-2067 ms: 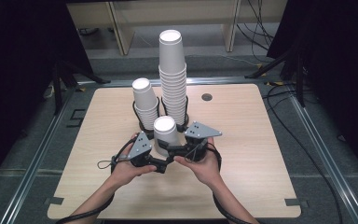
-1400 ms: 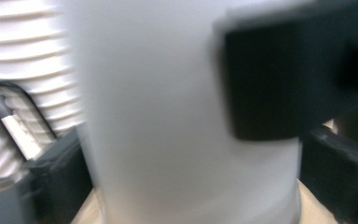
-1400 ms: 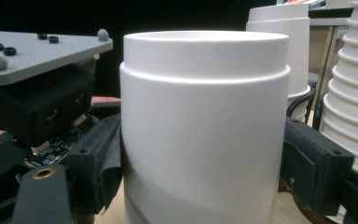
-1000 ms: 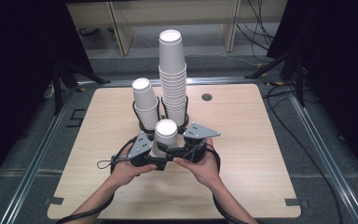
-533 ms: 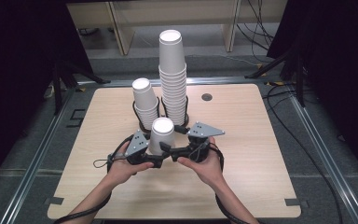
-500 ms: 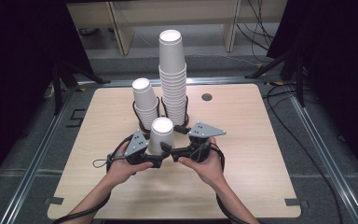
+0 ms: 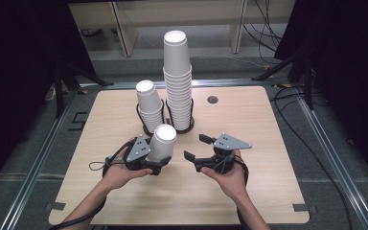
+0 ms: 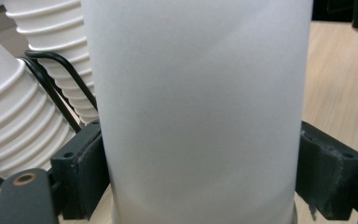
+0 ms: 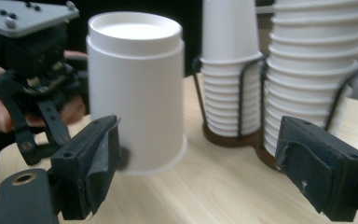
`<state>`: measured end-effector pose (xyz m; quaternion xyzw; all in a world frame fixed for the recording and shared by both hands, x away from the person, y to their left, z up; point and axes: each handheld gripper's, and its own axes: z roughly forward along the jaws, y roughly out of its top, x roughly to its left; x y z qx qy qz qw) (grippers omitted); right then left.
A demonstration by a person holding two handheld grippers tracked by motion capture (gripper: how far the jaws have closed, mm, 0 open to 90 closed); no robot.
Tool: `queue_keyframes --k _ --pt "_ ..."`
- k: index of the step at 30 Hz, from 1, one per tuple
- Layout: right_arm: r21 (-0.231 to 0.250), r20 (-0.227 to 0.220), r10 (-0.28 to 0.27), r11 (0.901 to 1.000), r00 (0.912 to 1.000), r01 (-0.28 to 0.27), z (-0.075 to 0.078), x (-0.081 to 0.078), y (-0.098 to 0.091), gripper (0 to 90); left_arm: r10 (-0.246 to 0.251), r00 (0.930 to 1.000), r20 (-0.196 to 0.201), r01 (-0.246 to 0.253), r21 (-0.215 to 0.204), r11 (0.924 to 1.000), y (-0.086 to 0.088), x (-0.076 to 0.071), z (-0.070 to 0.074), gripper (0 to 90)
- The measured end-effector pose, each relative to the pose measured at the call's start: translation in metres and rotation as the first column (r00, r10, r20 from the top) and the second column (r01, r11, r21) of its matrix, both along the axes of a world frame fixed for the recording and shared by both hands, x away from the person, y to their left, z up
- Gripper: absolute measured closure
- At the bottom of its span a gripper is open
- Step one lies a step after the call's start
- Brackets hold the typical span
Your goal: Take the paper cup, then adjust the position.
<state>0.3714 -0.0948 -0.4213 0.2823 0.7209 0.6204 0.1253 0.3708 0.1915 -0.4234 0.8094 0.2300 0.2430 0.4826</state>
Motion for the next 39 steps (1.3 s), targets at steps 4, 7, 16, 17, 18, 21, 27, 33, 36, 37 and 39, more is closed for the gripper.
queue_keyframes --k 4,7,16,17,18,21,27,33,36,37,39 --pt "-0.006 -0.019 -0.021 0.9998 0.9996 0.021 -0.007 -0.005 -0.01 14.9 -0.005 0.9998 -0.021 0.006 0.014 0.9999 0.003 0.003 0.001 14.9" --pt "-0.012 -0.004 -0.032 0.9994 0.9995 0.031 -0.008 -0.007 -0.015 14.9 -0.006 0.9999 -0.016 0.007 0.053 0.9985 0.003 0.004 0.001 14.8" --pt "-0.024 -0.025 -0.063 0.9978 0.9977 0.062 -0.013 -0.014 -0.022 14.9 -0.048 0.9978 -0.045 0.054 0.126 0.9906 0.005 -0.002 0.002 14.5" --pt "-0.024 -0.025 -0.063 0.9978 0.9977 0.062 -0.013 -0.014 -0.022 14.9 -0.048 0.9978 -0.045 0.054 0.126 0.9906 0.005 -0.002 0.002 14.5" --pt "-0.014 -0.018 -0.053 0.9985 0.9984 0.053 -0.013 -0.013 -0.021 14.9 -0.074 0.9953 -0.062 0.082 0.138 0.987 0.007 -0.002 0.003 14.5" --pt "-0.016 -0.021 -0.05 0.9986 0.9985 0.049 -0.012 -0.014 -0.021 14.9 -0.096 0.9929 -0.071 0.106 0.16 0.9814 0.008 -0.001 0.003 14.6" --pt "-0.033 -0.041 0.025 0.9991 0.9988 -0.026 -0.015 -0.015 -0.02 15.2 -0.143 0.9853 -0.094 0.162 0.25 0.9545 0.008 0.001 0.0 14.6" --pt "-0.091 -0.032 0.027 0.9954 0.9991 -0.03 -0.017 -0.018 -0.024 15.2 -0.2 0.9722 -0.121 0.231 0.363 0.9025 0.003 0.003 0.002 14.7" --pt "-0.09 -0.01 0.028 0.9956 0.9996 -0.029 -0.016 -0.018 -0.025 15.3 -0.213 0.9698 -0.118 0.243 0.392 0.8876 0.001 0.005 0.005 14.9" --pt "-0.097 -0.01 0.021 0.9951 0.9997 -0.021 -0.014 -0.02 -0.026 15.3 -0.225 0.9663 -0.125 0.257 0.421 0.8699 0.0 0.007 0.008 15.0" --pt "-0.083 -0.033 0.044 0.9955 0.9985 -0.047 -0.013 -0.021 -0.024 15.2 -0.225 0.9638 -0.142 0.265 0.435 0.8603 0.0 0.007 0.008 15.0"
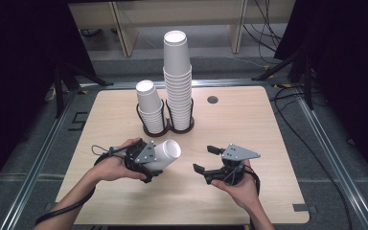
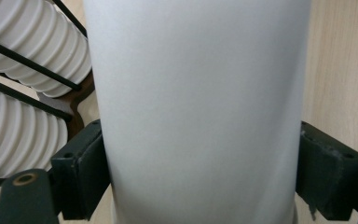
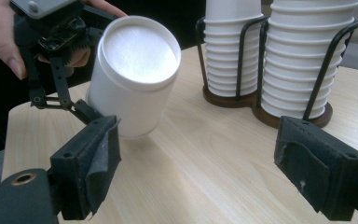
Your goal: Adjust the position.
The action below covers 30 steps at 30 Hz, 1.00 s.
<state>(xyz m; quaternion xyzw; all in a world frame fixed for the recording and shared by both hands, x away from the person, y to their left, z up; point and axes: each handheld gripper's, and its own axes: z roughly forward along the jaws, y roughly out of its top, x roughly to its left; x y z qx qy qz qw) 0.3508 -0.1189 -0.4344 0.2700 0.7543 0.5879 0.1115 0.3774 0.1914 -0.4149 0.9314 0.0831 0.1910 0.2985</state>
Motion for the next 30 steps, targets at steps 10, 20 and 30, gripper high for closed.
queue_keyframes --k 10,20,30 --pt "-0.062 0.031 0.065 0.9961 0.9974 -0.063 0.001 0.003 0.017 15.4 -0.088 0.996 -0.013 0.089 0.228 0.9696 -0.011 -0.001 0.008 15.5" --pt "-0.075 0.004 0.126 0.9893 0.9921 -0.125 -0.004 0.004 0.029 15.4 -0.144 0.9896 -0.005 0.136 0.355 0.9247 -0.021 0.0 0.009 15.5" --pt "-0.099 0.022 0.162 0.9822 0.9865 -0.159 -0.002 0.005 0.038 15.3 -0.192 0.9811 -0.024 0.185 0.409 0.8937 -0.027 -0.003 0.009 15.6"
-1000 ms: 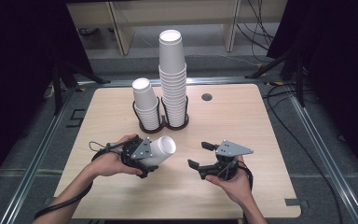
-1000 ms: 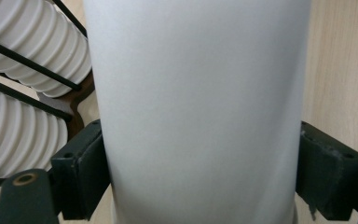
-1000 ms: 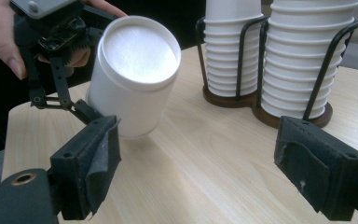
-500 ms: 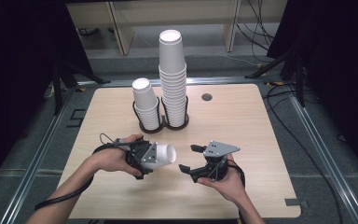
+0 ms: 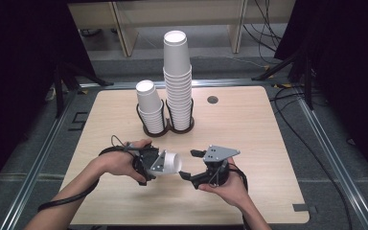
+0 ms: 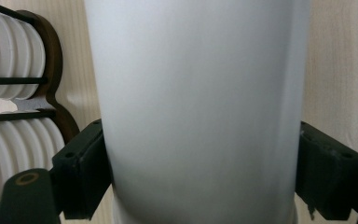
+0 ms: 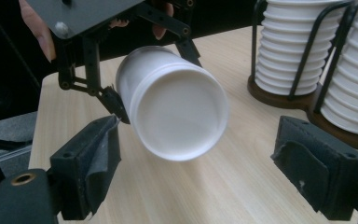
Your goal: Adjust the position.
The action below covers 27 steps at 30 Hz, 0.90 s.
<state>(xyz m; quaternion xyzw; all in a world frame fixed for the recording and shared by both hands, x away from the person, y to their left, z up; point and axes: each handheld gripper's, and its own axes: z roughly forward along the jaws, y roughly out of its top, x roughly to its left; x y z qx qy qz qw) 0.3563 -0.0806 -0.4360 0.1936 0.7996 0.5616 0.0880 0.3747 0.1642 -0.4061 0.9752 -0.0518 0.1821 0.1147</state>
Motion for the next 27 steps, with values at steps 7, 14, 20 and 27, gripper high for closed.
queue_keyframes --k 7,14,20,27 --pt "-0.02 0.002 0.027 0.9994 0.9996 -0.027 -0.002 0.003 0.012 15.3 -0.024 0.9996 -0.015 0.024 0.026 0.9994 -0.001 -0.002 -0.001 15.6" --pt "-0.027 -0.01 0.053 0.9982 0.9986 -0.053 -0.004 0.004 0.023 15.3 -0.033 0.9993 -0.019 0.034 0.037 0.9987 -0.001 -0.002 -0.002 15.6" --pt "-0.043 0.0 0.072 0.9964 0.9974 -0.072 -0.004 0.006 0.028 15.4 -0.048 0.9986 -0.022 0.049 0.05 0.9976 -0.003 -0.002 -0.001 15.6" --pt "-0.053 -0.009 0.082 0.9952 0.9966 -0.082 -0.006 0.008 0.033 15.5 -0.059 0.998 -0.021 0.06 0.059 0.9964 -0.006 -0.002 0.0 15.6"
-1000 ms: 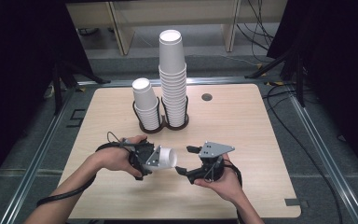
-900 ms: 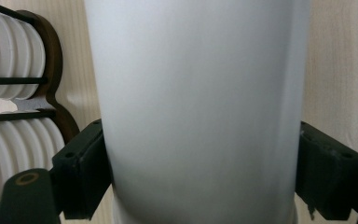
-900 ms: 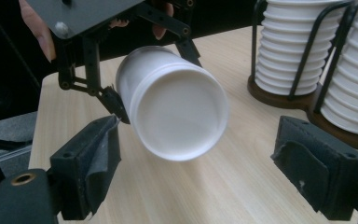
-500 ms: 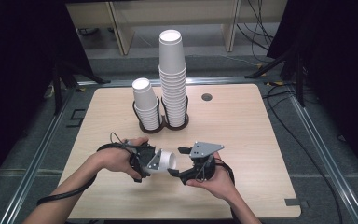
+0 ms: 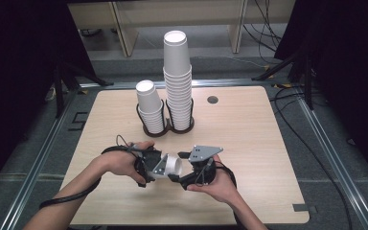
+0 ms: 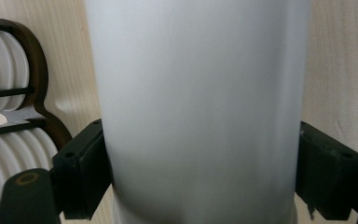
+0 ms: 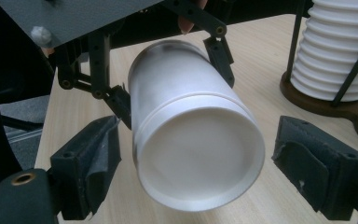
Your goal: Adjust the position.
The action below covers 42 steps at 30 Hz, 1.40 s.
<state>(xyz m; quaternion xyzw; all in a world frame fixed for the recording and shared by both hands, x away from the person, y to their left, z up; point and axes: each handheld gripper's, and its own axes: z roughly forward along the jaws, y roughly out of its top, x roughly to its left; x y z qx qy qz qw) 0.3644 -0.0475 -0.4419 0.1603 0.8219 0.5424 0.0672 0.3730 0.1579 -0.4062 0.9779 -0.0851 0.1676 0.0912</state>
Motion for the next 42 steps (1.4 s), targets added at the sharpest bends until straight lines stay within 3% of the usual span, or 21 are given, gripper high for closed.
queue_keyframes --k 5,8,13,14,15,16,17,18,21,23,29,30,31,34,36,37,42 --pt "-0.001 0.005 0.017 0.9998 0.9998 -0.017 -0.001 0.0007 0.0032 15.6 -0.007 1.0 0.001 0.007 0.005 1.0 -0.0016 0.0004 0.0007 15.6" --pt "-0.009 -0.018 0.019 0.9998 0.9997 -0.019 -0.0009 -0.0001 0.0037 15.6 -0.006 1.0 0.002 0.006 0.001 1.0 -0.0023 0.0001 0.001 15.5" --pt "-0.008 0.009 0.032 0.9994 0.9994 -0.032 -0.0028 0.0019 0.0055 16.0 -0.017 0.9999 0.0 0.017 0.003 0.9999 -0.0035 0.0005 0.0012 15.5" --pt "-0.001 -0.024 0.025 0.9997 0.9994 -0.025 -0.0038 0.0 0.0064 16.9 -0.014 0.9999 -0.002 0.014 0.003 0.9999 -0.0033 0.0002 0.0009 15.5" --pt "-0.005 -0.028 0.026 0.9996 0.9993 -0.026 -0.0036 -0.0002 0.006 17.0 -0.017 0.9999 -0.001 0.017 0.006 0.9998 -0.0032 0.0001 0.0009 15.5" --pt "-0.012 0.002 0.037 0.9992 0.9993 -0.037 -0.0038 0.0014 0.0061 17.4 -0.017 0.9999 -0.001 0.017 0.006 0.9998 -0.0032 0.0001 0.0009 15.5" --pt "-0.013 0.005 0.039 0.9992 0.9992 -0.039 -0.004 0.0016 0.0062 17.6 -0.017 0.9999 -0.001 0.017 0.006 0.9998 -0.0032 0.0001 0.0009 15.5" --pt "-0.014 -0.018 0.034 0.9993 0.9992 -0.035 -0.0038 0.0002 0.0061 17.8 -0.007 0.9999 -0.009 0.007 0.006 1.0 -0.0026 -0.001 0.0001 15.5" --pt "-0.014 -0.028 0.037 0.9992 0.9989 -0.037 -0.0049 0.0003 0.0068 18.2 -0.009 0.9999 -0.01 0.009 0.005 0.9999 -0.0025 -0.0011 -0.0003 15.5" --pt "-0.016 -0.008 0.04 0.999 0.9992 -0.041 -0.0058 0.0014 0.0077 18.4 -0.034 0.9994 0.003 0.034 0.015 0.9993 -0.0033 -0.0002 0.0011 15.5" --pt "-0.023 -0.032 0.043 0.9988 0.9986 -0.044 -0.0073 0.001 0.0092 18.6 -0.032 0.9995 -0.004 0.032 0.01 0.9994 -0.004 -0.0014 0.0013 15.5" --pt "-0.023 -0.032 0.043 0.9988 0.9986 -0.044 -0.0073 0.001 0.0092 18.6 -0.037 0.9993 -0.002 0.037 0.011 0.9993 -0.0042 -0.0014 0.0016 15.5" --pt "-0.025 0.004 0.049 0.9985 0.9988 -0.049 -0.008 0.0028 0.0096 18.7 -0.039 0.9992 0.0 0.039 0.012 0.9992 -0.0045 -0.0014 0.0019 15.5" --pt "-0.028 -0.028 0.044 0.9986 0.9987 -0.045 -0.0079 0.0015 0.0094 19.2 -0.045 0.999 0.004 0.045 0.016 0.9989 -0.0051 -0.0013 0.0022 15.5" --pt "-0.029 -0.013 0.046 0.9985 0.9989 -0.046 -0.0088 0.0024 0.0098 19.3 -0.044 0.999 0.004 0.044 0.017 0.9989 -0.0052 -0.0015 0.0022 15.5" --pt "-0.031 -0.032 0.042 0.9986 0.9986 -0.043 -0.0091 0.001 0.0103 20.1 -0.045 0.999 0.005 0.045 0.018 0.9988 -0.0053 -0.0018 0.0026 15.5" --pt "-0.024 -0.009 0.042 0.9988 0.9991 -0.042 -0.01 0.0026 0.0101 22.2 -0.047 0.9989 0.006 0.047 0.015 0.9988 -0.0061 -0.0024 0.0034 15.5"
